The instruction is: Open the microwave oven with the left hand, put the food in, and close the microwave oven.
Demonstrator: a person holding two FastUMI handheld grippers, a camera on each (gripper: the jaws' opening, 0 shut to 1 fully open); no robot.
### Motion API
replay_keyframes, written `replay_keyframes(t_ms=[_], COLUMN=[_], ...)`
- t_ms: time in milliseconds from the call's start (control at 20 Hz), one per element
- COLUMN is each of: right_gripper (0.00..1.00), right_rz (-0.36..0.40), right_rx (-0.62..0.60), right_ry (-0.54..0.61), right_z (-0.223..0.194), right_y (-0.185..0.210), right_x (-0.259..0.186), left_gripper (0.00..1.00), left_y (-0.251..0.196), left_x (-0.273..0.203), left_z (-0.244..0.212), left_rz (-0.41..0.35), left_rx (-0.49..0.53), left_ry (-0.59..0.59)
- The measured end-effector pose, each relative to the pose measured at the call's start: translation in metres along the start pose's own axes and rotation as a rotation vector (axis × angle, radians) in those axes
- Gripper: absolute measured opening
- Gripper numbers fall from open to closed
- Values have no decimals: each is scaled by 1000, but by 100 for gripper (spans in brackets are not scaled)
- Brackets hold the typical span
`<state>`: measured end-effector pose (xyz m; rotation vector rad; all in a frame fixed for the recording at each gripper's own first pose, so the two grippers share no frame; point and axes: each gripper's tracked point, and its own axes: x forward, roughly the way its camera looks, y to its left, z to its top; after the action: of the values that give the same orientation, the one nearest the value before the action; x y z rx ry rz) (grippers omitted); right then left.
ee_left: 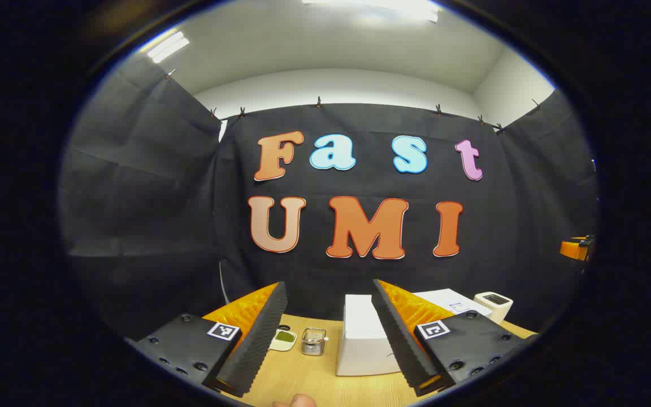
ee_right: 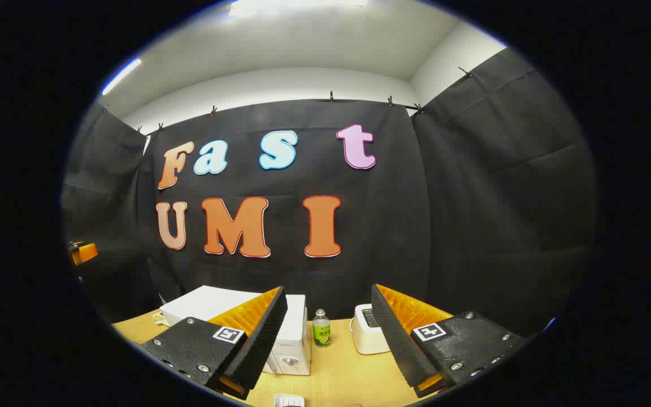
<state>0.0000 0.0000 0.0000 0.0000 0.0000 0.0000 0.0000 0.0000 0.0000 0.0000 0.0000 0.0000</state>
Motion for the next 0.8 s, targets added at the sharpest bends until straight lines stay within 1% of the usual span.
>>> replay_keyframes(t_ms=[50,100,150,200,250,300,350,400,500,550,600,650,700,800], right_gripper=[93,93,93,97,93,93,93,93,93,89,93,93,93,93], right_rz=[0,-8,-13,-14,-13,-11,-10,-16,-26,-26,-24,-23,-24,-25], right_rx=[-9,-16,-20,-18,-12,-5,-5,-6,-10,-6,0,6,9,8], right_ry=[2,-1,-4,-5,-3,2,7,11,9,8,8,6,7,9], right_z=[-1,0,1,0,-1,-3,-5,-7,-8,-9,-10,-10,-12,-13], right_y=[-2,-5,-9,-11,-12,-13,-14,-18,-23,-25,-25,-26,-29,-30], right_x=[-1,-1,0,-1,-1,0,0,0,1,0,0,0,0,0], left_gripper=[95,95,98,95,95,98,98,95,95,98,95,98,95,95], left_y=[-3,-4,-4,-5,-8,-10,-14,-17,-24,-25,-25,-26,-26,-29], left_x=[-1,0,-1,0,-1,0,0,0,2,2,3,4,5,6], left_z=[0,1,5,8,10,12,11,11,9,8,8,8,8,7], left_rz=[-6,-9,-7,-5,-5,-8,-13,-19,-38,-41,-40,-39,-36,-36], left_rx=[-2,-2,0,6,12,17,18,15,0,-3,-3,0,2,4], left_ry=[2,1,-5,-13,-20,-25,-26,-21,-14,-8,-7,-7,-7,-4])
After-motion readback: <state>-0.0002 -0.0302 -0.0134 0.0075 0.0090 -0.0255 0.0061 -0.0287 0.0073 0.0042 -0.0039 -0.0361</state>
